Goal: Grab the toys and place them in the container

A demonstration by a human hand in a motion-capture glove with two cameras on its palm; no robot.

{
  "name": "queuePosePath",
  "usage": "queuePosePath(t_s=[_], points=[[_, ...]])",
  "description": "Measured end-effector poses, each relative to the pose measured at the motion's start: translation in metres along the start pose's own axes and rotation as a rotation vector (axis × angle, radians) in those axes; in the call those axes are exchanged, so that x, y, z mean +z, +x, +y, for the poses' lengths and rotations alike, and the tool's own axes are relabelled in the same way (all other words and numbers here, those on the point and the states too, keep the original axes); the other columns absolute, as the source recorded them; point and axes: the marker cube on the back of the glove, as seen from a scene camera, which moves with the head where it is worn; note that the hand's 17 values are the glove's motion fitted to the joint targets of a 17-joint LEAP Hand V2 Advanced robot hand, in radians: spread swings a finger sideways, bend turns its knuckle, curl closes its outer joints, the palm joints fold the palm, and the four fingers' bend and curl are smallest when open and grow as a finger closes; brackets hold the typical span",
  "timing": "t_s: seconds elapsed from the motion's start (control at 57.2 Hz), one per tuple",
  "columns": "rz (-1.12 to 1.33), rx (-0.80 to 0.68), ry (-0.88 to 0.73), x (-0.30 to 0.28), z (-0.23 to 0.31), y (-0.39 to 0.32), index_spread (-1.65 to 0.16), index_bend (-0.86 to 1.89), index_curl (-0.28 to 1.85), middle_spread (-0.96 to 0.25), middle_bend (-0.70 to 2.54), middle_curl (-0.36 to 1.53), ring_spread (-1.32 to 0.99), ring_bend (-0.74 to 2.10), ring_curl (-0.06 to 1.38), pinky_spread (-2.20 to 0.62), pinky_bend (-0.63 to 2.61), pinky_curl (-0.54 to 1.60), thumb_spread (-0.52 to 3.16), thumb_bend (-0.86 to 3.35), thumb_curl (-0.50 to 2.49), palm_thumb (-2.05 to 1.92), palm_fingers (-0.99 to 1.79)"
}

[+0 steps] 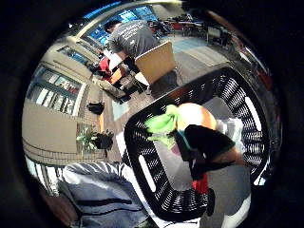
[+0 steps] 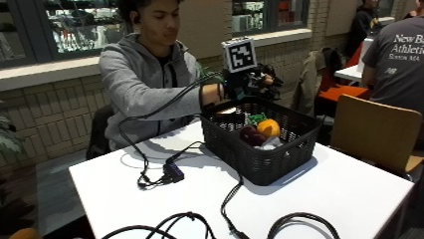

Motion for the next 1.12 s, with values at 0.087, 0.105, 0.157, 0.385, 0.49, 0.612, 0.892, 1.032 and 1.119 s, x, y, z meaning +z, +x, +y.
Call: queuePosePath(t_s=[0.087, 0.105, 0.157, 0.385, 0.49, 0.612, 0.892, 1.032, 1.119], points=[[-0.030, 0.028, 0.016, -0.007, 0.030, 0.013, -0.33, 0.12, 0.47, -0.05, 0.24, 0.67, -0.14, 0.36, 0.43, 0.02, 1.05, 0.38, 1.34, -0.01, 0.49, 0.29, -0.08], [-0.022, 0.037, 0.013, -0.008, 0.036, 0.017, -0.33, 0.13, 0.46, -0.04, 0.24, 0.67, -0.14, 0.37, 0.43, 0.03, 1.03, 0.37, 1.35, -0.01, 0.48, 0.29, -0.06], [0.092, 0.063, -0.009, -0.010, 0.060, 0.042, -0.32, 0.14, 0.44, -0.03, 0.25, 0.66, -0.14, 0.38, 0.43, 0.04, 1.01, 0.36, 1.37, -0.01, 0.46, 0.29, -0.03], [0.190, -0.014, -0.146, -0.008, 0.202, 0.103, -0.33, 0.20, 0.44, -0.01, 0.24, 0.61, -0.13, 0.35, 0.41, 0.06, 0.92, 0.32, 1.44, 0.00, 0.41, 0.32, 0.05], [0.260, 0.331, -0.152, 0.008, 0.257, 0.128, -0.33, 0.21, 0.45, -0.01, 0.23, 0.59, -0.13, 0.34, 0.41, 0.06, 0.89, 0.31, 1.48, 0.01, 0.39, 0.33, 0.08], [0.104, 0.530, -0.167, 0.023, 0.316, 0.135, -0.33, 0.21, 0.45, -0.01, 0.22, 0.58, -0.13, 0.32, 0.40, 0.06, 0.86, 0.31, 1.52, 0.02, 0.38, 0.35, 0.10], [0.072, 0.632, -0.201, 0.047, 0.393, 0.125, -0.32, 0.22, 0.46, 0.00, 0.20, 0.54, -0.12, 0.27, 0.38, 0.06, 0.80, 0.30, 1.58, 0.03, 0.35, 0.35, 0.14], [0.024, 0.658, -0.193, 0.045, 0.405, 0.135, -0.32, 0.24, 0.47, 0.00, 0.19, 0.53, -0.12, 0.25, 0.37, 0.06, 0.78, 0.30, 1.59, 0.04, 0.34, 0.36, 0.15], [0.007, 0.657, -0.180, 0.044, 0.403, 0.136, -0.32, 0.24, 0.47, 0.00, 0.19, 0.52, -0.11, 0.24, 0.37, 0.06, 0.76, 0.30, 1.59, 0.04, 0.34, 0.36, 0.15]])
